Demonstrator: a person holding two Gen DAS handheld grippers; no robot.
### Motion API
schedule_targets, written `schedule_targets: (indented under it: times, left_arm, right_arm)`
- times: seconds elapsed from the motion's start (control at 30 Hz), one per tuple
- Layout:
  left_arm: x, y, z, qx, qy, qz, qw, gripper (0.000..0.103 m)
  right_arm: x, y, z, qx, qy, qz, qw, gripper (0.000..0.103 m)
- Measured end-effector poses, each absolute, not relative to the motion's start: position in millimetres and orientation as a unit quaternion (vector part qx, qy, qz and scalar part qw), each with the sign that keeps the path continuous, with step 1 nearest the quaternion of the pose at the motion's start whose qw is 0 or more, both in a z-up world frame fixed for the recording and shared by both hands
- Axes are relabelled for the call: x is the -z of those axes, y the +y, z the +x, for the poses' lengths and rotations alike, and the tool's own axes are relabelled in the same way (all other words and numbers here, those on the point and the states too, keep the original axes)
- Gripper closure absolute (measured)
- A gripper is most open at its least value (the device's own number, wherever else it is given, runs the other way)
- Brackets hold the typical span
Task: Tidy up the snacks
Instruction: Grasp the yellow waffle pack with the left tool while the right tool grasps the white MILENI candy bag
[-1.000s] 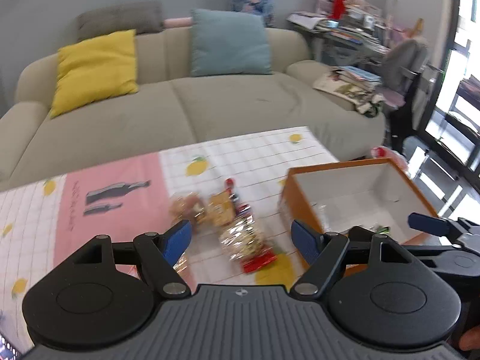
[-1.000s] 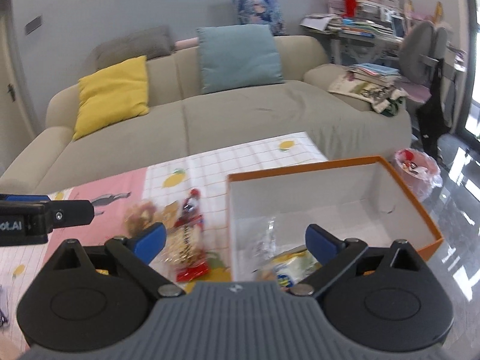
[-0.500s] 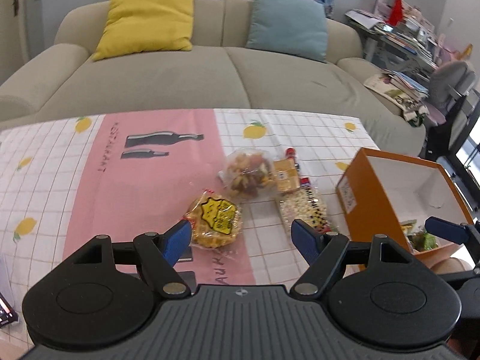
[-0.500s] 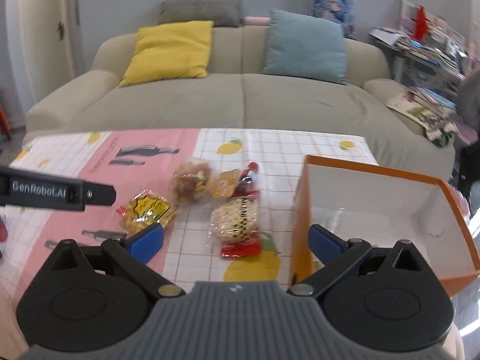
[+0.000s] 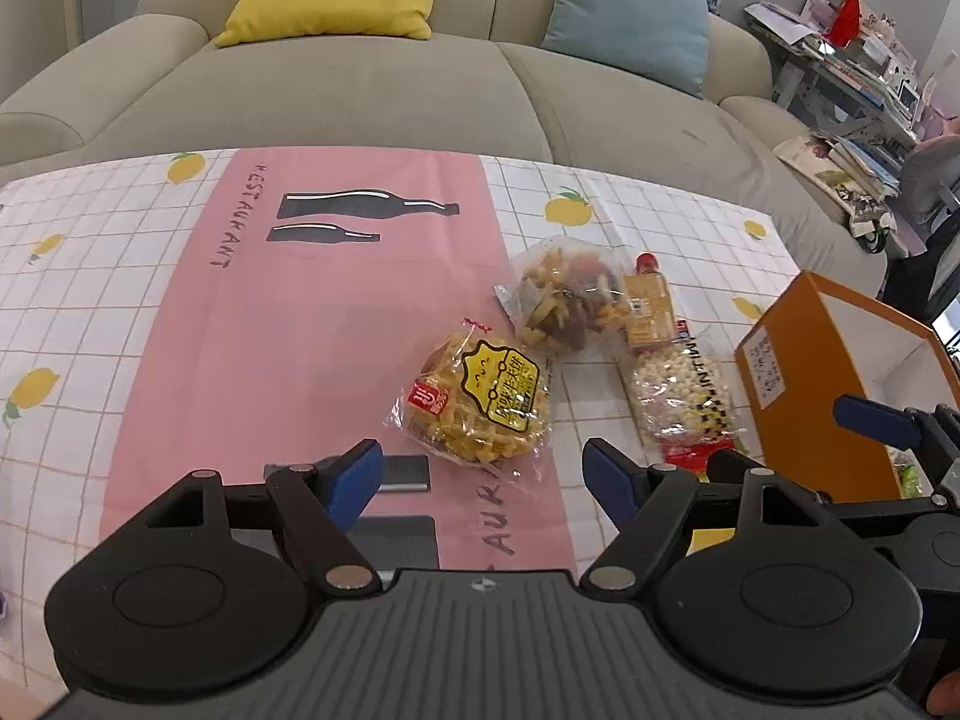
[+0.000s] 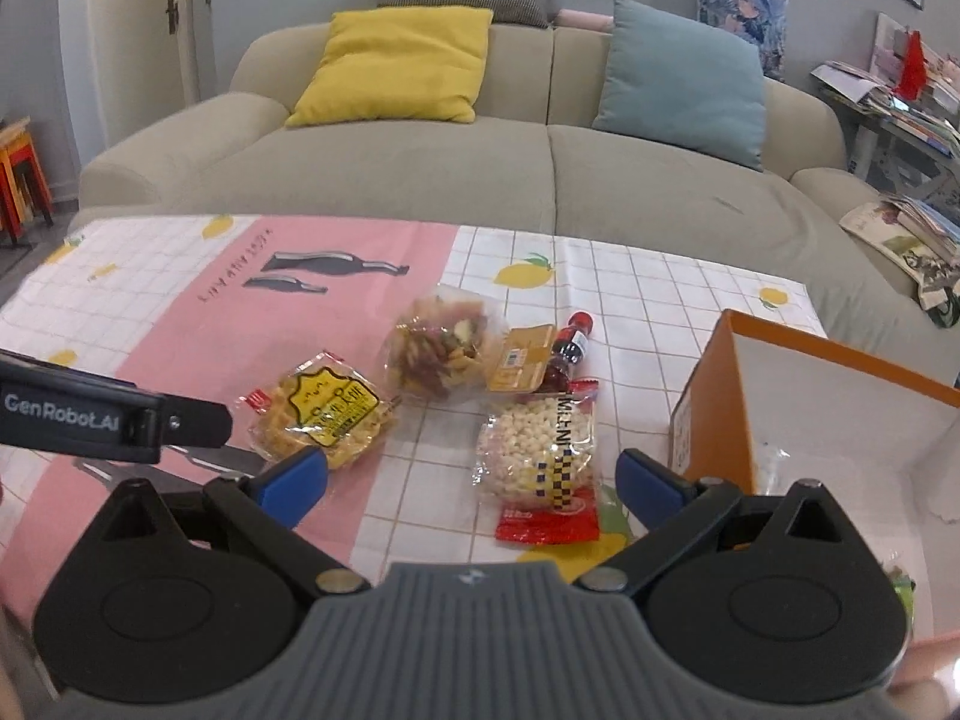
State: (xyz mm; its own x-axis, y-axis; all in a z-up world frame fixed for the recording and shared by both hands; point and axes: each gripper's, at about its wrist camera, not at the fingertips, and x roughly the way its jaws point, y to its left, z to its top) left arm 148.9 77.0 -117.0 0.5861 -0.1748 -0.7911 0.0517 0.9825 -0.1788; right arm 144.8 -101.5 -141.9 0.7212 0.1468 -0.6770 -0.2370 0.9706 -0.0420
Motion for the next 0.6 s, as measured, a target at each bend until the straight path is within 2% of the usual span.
schedule_targets:
  times: [0.23, 0.6]
  left_arm:
    - [137, 67, 181, 0.083, 0.457, -0.014, 0.885, 0.014]
    - [163, 48, 214, 0.111, 0.477, 0.039, 0.871, 0.014]
  right_arm:
    - [162, -95, 172, -0.087, 0.357, -0.124, 0.922, 0.004]
    - [207, -89, 207, -0.084, 0.396, -0.175, 0.897, 0.004]
